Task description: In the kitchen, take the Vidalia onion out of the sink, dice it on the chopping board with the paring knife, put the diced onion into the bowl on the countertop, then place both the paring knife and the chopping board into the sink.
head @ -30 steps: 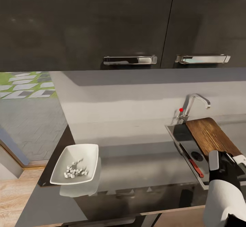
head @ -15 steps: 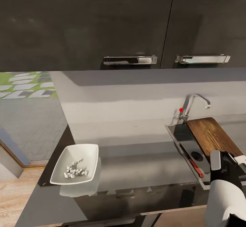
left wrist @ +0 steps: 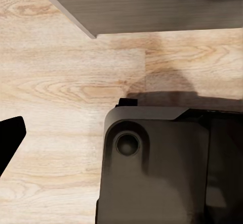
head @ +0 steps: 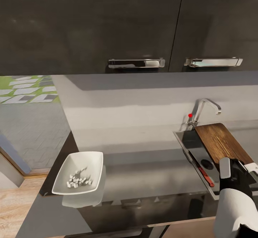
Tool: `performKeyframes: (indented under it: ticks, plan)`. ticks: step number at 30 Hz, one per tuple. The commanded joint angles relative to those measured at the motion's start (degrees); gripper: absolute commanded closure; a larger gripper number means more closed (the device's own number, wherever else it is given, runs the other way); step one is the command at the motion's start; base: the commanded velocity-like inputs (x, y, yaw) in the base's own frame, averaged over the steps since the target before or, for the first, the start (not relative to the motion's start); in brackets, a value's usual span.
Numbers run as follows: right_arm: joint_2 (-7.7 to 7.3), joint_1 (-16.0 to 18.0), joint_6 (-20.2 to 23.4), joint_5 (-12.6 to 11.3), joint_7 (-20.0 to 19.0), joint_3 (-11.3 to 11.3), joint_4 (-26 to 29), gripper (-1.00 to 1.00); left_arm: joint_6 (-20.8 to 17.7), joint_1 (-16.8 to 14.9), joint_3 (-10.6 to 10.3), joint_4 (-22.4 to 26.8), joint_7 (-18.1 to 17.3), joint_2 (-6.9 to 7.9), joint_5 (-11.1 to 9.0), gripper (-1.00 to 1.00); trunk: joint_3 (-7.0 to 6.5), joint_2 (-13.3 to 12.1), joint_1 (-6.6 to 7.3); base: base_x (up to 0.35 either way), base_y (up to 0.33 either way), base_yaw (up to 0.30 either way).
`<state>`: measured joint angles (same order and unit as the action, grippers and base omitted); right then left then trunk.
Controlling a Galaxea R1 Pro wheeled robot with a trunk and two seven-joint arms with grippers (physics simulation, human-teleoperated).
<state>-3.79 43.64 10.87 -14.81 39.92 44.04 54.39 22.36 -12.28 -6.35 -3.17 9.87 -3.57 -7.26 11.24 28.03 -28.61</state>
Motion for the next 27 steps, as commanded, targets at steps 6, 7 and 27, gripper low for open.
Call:
performKeyframes:
  ticks: [6, 7, 27]
  plan:
    - [0.01, 0.0, 0.4, -0.1, 0.2, 0.0, 0.1, 1.0, 0.4, -0.1, -0.5, -0.3, 0.1, -0.04, -0.6, -1.0, -0.04, 0.1, -0.03, 0.002, 0.0, 0.159]
    - [0.01, 0.0, 0.4, -0.1, 0.2, 0.0, 0.1, 1.0, 0.4, -0.1, -0.5, -0.3, 0.1, -0.04, -0.6, -1.0, -0.07, 0.1, -0.03, 0.0, 0.0, 0.247]
    - [-0.12, 0.0, 0.2, -0.1, 0.2, 0.3, -0.1, 1.0, 0.4, -0.1, -0.5, -0.3, 0.1, -0.04, -0.6, -1.0, -0.17, 0.1, -0.03, 0.0, -0.039, 0.07]
